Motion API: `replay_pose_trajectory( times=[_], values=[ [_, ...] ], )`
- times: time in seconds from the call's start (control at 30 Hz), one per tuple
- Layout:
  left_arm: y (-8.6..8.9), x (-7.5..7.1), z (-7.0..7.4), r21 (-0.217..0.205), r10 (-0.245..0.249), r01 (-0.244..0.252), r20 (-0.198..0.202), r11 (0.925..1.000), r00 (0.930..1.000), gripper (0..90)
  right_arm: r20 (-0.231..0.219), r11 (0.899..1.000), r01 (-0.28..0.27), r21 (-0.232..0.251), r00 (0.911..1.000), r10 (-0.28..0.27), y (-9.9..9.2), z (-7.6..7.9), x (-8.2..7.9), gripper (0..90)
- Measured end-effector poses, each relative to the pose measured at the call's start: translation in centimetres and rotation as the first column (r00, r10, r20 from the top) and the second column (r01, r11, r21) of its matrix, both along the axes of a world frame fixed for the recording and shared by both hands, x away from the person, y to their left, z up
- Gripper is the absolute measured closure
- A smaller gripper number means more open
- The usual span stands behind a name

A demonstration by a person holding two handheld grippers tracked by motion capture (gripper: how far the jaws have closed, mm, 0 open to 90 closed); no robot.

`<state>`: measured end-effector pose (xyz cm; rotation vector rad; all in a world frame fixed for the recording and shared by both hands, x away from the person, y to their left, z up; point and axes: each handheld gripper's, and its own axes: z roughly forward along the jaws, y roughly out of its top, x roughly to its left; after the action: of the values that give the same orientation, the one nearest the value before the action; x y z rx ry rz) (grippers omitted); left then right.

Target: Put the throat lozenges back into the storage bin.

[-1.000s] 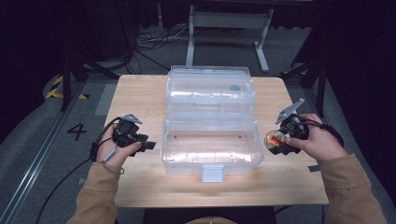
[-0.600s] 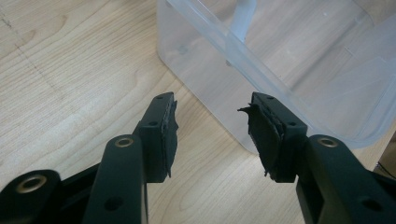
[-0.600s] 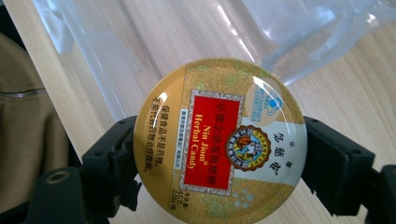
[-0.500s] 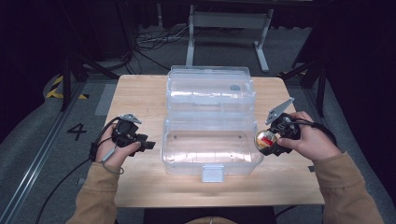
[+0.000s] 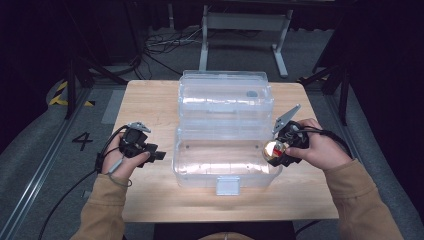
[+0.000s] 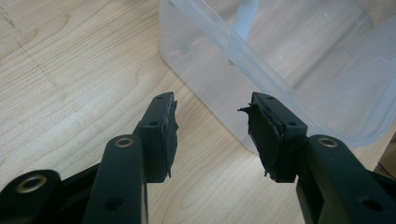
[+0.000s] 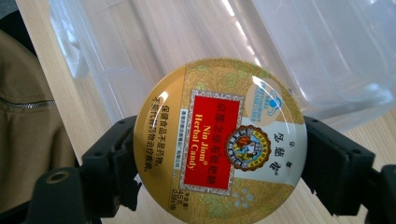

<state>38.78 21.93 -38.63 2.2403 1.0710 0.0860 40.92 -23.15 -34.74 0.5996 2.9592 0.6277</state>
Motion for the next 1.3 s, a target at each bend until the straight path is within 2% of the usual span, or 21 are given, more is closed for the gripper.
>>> replay_pose_trajectory(
  times=[0.63, 0.87, 1.3],
  values=[
    [0.1, 0.0, 0.0, 0.000, 0.000, 0.000, 0.000, 1.0000, 1.0000, 52.1, -0.016, 0.999, -0.016, -0.038, 0.9998, 0.015, 1.7, -2.1, 0.5, 20.1],
    [0.1, 0.0, -0.1, 0.001, -0.002, 0.002, 0.000, 1.0000, 1.0000, 52.1, -0.041, 0.999, -0.007, -0.053, 0.9991, 0.005, 2.1, -3.3, 0.6, 20.1],
    [0.1, 0.1, -0.1, -0.002, 0.001, -0.001, -0.005, 1.0000, 1.0000, 52.1, -0.053, 0.996, 0.001, -0.084, 0.9986, -0.005, 2.8, -4.6, 0.8, 20.1]
  ],
)
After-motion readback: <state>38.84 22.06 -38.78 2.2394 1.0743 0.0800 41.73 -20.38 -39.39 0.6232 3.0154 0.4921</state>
